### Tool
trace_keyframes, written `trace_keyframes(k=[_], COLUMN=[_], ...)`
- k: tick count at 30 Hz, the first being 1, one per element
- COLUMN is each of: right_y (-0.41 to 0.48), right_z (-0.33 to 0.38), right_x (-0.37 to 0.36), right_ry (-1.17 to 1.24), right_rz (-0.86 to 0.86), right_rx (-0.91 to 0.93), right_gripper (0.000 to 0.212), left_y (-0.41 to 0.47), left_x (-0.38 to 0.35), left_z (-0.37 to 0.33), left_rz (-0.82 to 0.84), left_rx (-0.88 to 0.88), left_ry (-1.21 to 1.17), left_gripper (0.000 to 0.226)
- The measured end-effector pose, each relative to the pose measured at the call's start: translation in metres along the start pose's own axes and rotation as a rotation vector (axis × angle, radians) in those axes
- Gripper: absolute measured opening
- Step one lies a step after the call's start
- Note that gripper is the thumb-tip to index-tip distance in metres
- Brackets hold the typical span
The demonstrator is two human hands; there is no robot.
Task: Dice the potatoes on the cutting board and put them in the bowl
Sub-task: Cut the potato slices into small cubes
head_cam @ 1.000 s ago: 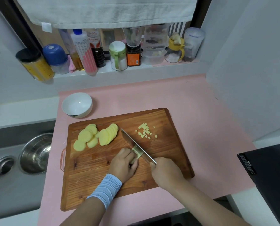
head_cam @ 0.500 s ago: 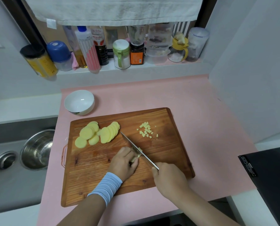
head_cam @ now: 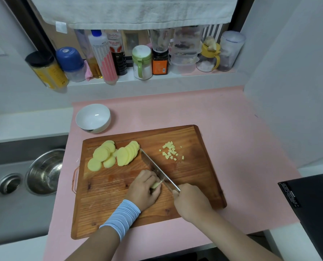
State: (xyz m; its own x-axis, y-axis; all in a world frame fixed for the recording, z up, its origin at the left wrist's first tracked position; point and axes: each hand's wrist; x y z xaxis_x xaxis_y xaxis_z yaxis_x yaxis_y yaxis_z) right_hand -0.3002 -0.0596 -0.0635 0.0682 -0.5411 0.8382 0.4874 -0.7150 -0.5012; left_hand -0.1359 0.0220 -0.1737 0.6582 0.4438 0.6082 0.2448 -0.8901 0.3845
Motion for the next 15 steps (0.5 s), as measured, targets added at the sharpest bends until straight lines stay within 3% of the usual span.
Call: trace_keyframes(k=[15], right_y=[-0.01], right_z=[0.002], right_x=[0.013], right_ry=[-0.004], right_rz=[-0.024], right_rx=[0.042], right_gripper=[0.032], left_y=[-0.005], left_x=[0.008], left_z=[-0.001], left_rz=[-0.016], left_rx=[0.015], left_ry=[-0.015], left_gripper=[0.006])
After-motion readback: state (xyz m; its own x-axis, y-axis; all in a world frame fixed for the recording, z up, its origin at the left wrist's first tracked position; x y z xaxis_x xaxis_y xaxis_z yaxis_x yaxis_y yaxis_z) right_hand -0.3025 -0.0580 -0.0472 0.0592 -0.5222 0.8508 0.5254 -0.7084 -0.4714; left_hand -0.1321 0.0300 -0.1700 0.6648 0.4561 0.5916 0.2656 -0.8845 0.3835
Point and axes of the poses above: each hand's wrist, its own y-axis towards the middle knuckle, its own x-axis out of the back of the hand, z = x × y, and after that the axes turned 12 degrees about -y, right-handed
